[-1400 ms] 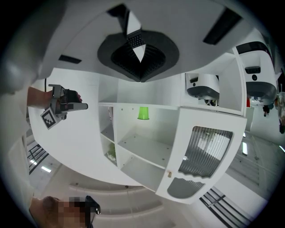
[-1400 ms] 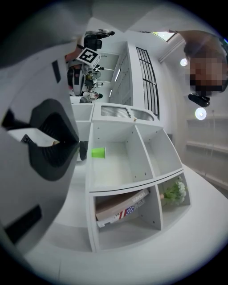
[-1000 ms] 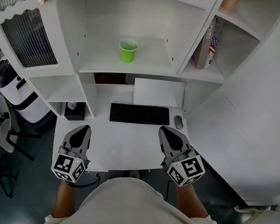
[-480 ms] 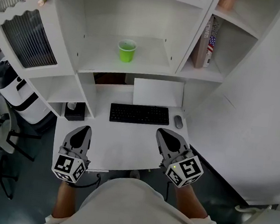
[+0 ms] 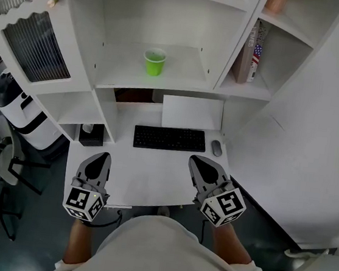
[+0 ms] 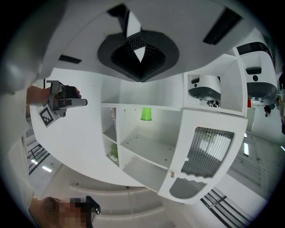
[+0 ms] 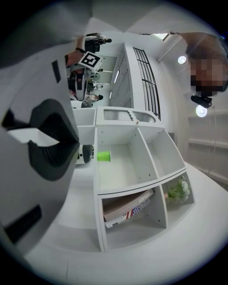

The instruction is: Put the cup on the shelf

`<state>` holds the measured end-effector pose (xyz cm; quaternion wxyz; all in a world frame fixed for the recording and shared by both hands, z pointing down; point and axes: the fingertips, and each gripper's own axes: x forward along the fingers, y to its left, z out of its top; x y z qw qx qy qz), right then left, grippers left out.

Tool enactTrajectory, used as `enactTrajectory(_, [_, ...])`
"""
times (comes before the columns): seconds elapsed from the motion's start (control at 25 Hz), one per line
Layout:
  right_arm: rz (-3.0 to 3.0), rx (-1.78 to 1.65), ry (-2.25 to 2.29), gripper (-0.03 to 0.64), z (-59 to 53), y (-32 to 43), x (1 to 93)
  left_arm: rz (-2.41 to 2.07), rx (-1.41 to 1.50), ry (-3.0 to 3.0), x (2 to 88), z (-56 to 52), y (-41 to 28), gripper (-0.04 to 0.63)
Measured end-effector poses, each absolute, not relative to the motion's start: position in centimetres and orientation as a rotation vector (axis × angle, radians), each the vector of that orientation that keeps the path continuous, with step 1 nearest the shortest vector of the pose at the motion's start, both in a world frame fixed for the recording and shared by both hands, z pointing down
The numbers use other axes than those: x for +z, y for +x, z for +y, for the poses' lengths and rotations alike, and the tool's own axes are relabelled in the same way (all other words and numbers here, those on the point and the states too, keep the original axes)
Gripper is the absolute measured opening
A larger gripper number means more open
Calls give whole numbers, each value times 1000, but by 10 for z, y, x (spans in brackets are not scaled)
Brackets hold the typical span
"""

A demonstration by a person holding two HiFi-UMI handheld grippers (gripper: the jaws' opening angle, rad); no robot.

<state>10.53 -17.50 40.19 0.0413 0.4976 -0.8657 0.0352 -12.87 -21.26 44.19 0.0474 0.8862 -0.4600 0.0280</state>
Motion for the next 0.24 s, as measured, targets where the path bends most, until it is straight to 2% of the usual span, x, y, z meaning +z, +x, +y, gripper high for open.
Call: enactTrajectory(0.24, [-2658,103,1512,4,-177,104,402,-1408,85,2702,443,-213,-129,0])
